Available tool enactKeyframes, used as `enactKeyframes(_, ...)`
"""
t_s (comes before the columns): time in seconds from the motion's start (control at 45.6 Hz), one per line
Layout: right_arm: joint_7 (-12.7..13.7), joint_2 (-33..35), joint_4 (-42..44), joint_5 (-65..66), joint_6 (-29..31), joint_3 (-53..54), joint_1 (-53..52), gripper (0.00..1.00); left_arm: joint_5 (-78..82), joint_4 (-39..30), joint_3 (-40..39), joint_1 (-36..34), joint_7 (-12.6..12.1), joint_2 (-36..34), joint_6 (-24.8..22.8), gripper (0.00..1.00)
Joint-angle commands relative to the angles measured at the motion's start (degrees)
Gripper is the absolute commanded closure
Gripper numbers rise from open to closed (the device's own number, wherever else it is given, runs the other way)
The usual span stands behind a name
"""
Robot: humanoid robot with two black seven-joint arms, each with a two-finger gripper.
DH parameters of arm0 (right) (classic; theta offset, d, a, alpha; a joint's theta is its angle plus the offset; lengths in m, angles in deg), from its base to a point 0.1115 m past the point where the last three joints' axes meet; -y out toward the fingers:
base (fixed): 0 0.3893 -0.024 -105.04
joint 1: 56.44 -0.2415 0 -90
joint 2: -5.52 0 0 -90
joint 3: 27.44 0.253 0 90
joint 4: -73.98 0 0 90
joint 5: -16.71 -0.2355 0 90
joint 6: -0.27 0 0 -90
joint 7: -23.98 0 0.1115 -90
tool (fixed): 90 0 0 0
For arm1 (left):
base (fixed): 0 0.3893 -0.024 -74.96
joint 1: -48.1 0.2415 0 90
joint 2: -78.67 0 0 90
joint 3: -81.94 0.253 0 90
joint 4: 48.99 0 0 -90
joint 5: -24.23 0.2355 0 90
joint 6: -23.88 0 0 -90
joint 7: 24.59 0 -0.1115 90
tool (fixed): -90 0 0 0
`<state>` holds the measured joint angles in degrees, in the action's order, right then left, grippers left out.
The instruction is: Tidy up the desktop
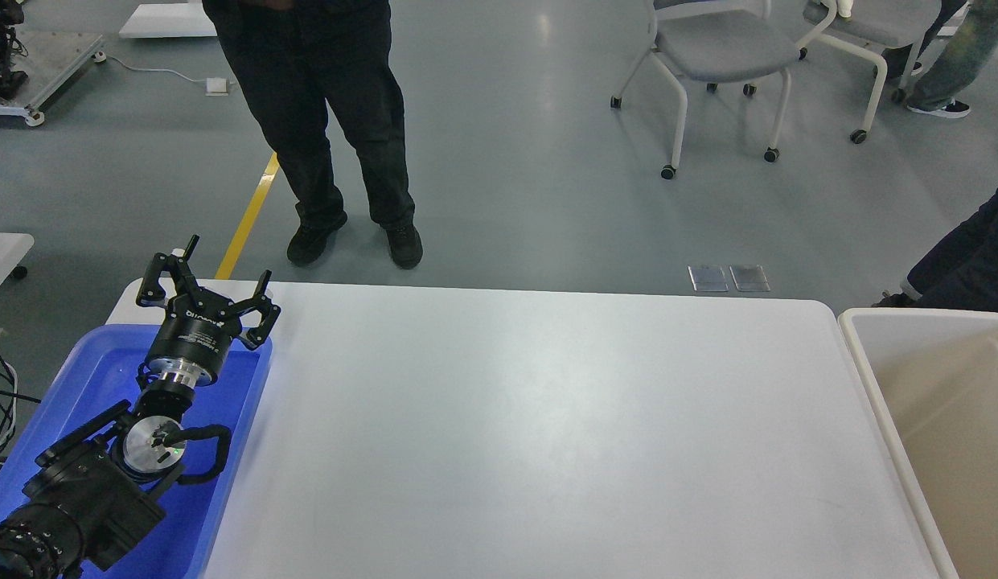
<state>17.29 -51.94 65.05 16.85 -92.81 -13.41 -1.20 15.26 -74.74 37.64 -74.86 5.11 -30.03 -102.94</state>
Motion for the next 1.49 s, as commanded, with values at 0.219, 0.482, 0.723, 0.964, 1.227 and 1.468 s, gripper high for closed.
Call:
enactKeyframes(0.219, -0.2, 0.6, -4.3, -3.6, 9.3, 27.7, -5.4, 0.0, 0.0, 0.0, 0.0, 0.0, 0.0, 0.0, 0.0, 0.0)
enactKeyframes(0.482, -0.1, -2.0, -12.2, -14.5, 25.7, 35.1, -7.3, 0.0, 0.0, 0.0, 0.0, 0.0, 0.0, 0.0, 0.0, 0.0)
enactKeyframes(0.723, 0.4, -9.2, -18.9, -19.7, 27.4, 35.3, -10.2, 0.0, 0.0, 0.0, 0.0, 0.1, 0.0, 0.0, 0.0, 0.0)
enactKeyframes(0.964, -0.1, -18.1, -18.5, -19.5, 27.0, 34.8, -12.2, 0.0, 0.0, 0.0, 0.0, 0.0, 0.0, 0.1, 0.0, 0.0)
enactKeyframes(1.227, -0.1, -25.8, -18.6, -19.6, 27.2, 34.6, -11.6, 0.0, 0.0, 0.0, 0.0, 0.0, 0.0, 0.0, 0.0, 0.0)
enactKeyframes(1.468, -0.2, -31.6, -18.1, -19.5, 27.2, 34.6, -10.9, 0.0, 0.0, 0.0, 0.0, 0.0, 0.0, 0.1, 0.0, 0.0)
